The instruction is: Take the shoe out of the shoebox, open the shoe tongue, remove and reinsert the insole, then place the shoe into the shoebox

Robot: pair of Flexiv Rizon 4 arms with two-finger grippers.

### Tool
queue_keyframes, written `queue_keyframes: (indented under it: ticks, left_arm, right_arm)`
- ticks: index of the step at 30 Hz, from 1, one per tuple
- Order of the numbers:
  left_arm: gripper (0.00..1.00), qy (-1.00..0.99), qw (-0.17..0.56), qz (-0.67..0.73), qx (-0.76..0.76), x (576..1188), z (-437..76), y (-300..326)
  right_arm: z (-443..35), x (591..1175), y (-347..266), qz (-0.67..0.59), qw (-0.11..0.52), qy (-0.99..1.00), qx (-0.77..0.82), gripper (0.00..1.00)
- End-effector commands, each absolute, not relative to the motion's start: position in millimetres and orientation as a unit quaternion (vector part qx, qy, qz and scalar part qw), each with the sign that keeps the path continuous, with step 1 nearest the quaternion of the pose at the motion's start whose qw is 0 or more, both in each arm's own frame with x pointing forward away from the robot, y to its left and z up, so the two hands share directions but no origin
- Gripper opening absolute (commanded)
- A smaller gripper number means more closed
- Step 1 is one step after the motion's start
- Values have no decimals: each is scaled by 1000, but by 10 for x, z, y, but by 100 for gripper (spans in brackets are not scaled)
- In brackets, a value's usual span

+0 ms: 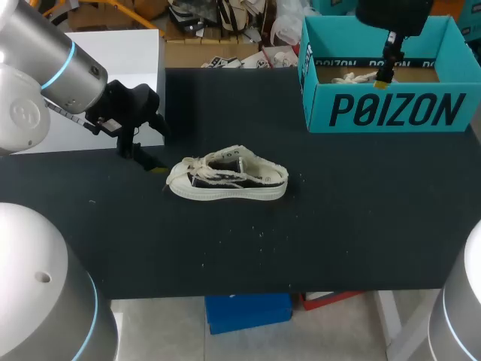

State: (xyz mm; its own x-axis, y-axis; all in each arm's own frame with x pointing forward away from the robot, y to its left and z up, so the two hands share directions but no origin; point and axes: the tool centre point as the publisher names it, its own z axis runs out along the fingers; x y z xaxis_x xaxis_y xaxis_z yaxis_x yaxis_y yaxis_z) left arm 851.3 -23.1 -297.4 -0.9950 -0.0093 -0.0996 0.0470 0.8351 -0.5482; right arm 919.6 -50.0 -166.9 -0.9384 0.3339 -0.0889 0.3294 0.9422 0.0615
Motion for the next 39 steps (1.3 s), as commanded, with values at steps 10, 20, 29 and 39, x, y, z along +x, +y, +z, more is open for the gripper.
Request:
queue_keyframes:
  ticks: [10,20,29,39]
  left_arm:
    - [100,956,51,-288,11,8508,-2987,-227]
    - [100,956,51,-288,11,8508,-2987,-227]
    - [100,956,51,-288,11,8508,-2987,-227]
    - [100,956,51,-288,11,8508,-2987,-227]
  right_arm:
    - [-1719,8985,-109,49,57,994,73,100]
    - [-1719,8985,-109,49,57,994,73,100]
    - [-2004,8803,172,152,38,985,68,100]
    - [-2325,8686,571,245,85,963,74,100]
